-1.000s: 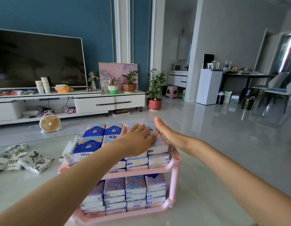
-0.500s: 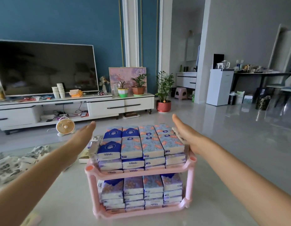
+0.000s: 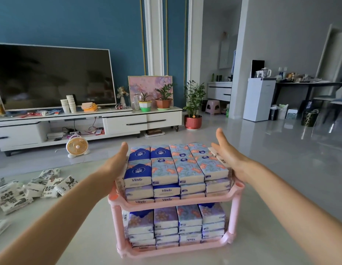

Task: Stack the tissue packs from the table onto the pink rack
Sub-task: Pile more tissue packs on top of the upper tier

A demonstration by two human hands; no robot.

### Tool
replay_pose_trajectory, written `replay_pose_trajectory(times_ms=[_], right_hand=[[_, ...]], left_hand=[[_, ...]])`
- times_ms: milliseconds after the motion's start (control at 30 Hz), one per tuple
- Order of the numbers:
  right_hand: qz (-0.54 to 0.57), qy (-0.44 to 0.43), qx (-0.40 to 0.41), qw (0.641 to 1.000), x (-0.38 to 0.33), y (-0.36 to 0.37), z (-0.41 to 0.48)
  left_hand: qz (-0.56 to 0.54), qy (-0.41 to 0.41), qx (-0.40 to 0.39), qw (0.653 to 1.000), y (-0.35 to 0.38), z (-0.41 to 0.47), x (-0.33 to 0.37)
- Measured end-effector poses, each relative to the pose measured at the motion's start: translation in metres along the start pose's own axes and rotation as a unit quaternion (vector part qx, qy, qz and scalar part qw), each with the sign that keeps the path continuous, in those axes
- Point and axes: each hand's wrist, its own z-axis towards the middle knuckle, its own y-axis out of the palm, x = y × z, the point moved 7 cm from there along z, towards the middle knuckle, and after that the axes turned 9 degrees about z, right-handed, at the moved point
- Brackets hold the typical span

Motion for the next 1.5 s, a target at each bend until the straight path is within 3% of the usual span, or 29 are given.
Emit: replay_pose_trajectory(times_ms=[433, 700, 800, 900, 1000, 1100, 1300, 1500], right_hand=[[-0.04, -0.021, 0.009, 0.999, 0.005, 0.005, 0.003], [-0.119, -0.062, 0.039, 0.99, -0.001, 0.002, 0.005], [-0.153, -0.06, 0.046, 0.985, -0.007, -0.006, 0.009], [-0.199, -0.112, 0.106, 0.968, -0.026, -0.017, 0.016], [-0.221, -0.192, 0.113, 0.95, -0.053, 0.004, 0.023], [-0.248, -0.227, 0.051, 0.94, -0.069, 0.051, 0.039], [-0.323, -0.183, -0.032, 0.928, -0.061, 0.108, 0.07], [-0.394, -0.177, -0.029, 0.902, -0.051, 0.117, 0.071]], left_hand=[[0.092, -0.048, -0.039, 0.994, 0.01, -0.011, 0.009], [0.241, 0.035, -0.039, 0.969, 0.016, -0.021, 0.028], [0.376, 0.08, 0.029, 0.923, 0.008, -0.022, 0.043], [0.4, 0.181, 0.091, 0.894, 0.007, -0.033, 0.065], [0.496, 0.308, 0.066, 0.809, 0.037, -0.067, 0.064], [0.589, 0.319, 0.035, 0.742, 0.052, -0.075, 0.044], [0.637, 0.289, 0.045, 0.713, 0.048, -0.065, 0.029], [0.635, 0.303, 0.058, 0.708, 0.051, -0.067, 0.03]])
